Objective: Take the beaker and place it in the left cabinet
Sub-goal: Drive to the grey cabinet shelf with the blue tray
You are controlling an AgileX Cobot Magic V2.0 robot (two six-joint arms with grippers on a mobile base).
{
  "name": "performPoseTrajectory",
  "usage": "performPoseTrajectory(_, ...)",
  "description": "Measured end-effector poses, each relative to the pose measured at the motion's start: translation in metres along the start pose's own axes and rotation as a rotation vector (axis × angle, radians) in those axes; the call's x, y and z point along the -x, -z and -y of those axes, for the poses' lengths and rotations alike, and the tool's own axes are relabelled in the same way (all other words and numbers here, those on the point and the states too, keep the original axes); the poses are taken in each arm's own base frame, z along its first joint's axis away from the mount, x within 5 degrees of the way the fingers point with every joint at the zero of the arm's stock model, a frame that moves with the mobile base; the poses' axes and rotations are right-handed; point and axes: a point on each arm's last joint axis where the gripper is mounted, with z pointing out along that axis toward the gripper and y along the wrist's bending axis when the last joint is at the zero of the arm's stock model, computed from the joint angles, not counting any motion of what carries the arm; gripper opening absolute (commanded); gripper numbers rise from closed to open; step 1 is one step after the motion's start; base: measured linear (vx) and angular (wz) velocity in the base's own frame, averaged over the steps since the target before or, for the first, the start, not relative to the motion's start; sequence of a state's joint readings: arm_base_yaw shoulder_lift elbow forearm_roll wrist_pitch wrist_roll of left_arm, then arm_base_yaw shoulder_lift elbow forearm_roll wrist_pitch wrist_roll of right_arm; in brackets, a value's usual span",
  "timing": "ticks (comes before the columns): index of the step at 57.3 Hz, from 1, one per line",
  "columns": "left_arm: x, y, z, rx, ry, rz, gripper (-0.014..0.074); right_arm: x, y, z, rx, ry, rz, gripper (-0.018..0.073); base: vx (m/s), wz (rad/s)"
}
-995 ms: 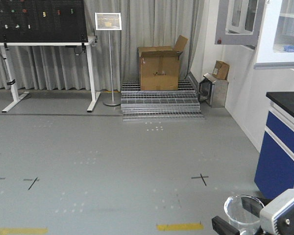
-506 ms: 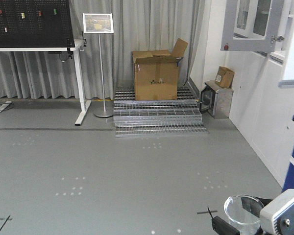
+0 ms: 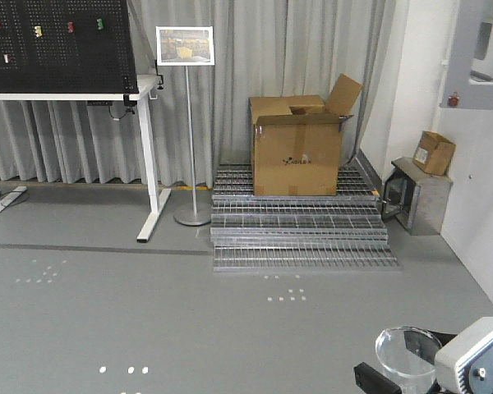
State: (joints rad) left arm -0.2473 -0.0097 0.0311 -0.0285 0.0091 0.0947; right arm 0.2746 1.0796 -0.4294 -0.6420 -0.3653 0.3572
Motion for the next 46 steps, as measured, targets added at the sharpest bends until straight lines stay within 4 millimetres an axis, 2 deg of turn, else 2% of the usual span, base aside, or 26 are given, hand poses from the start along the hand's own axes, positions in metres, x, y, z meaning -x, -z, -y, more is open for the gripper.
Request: performPoseTrajectory(46, 0.0000, 0.0000, 0.0000, 0.000, 0.000, 0.000, 0.0001, -0.0002, 0.0000, 0.0001, -0.001, 0.000, -0.002, -0.0006, 0.67, -0.09)
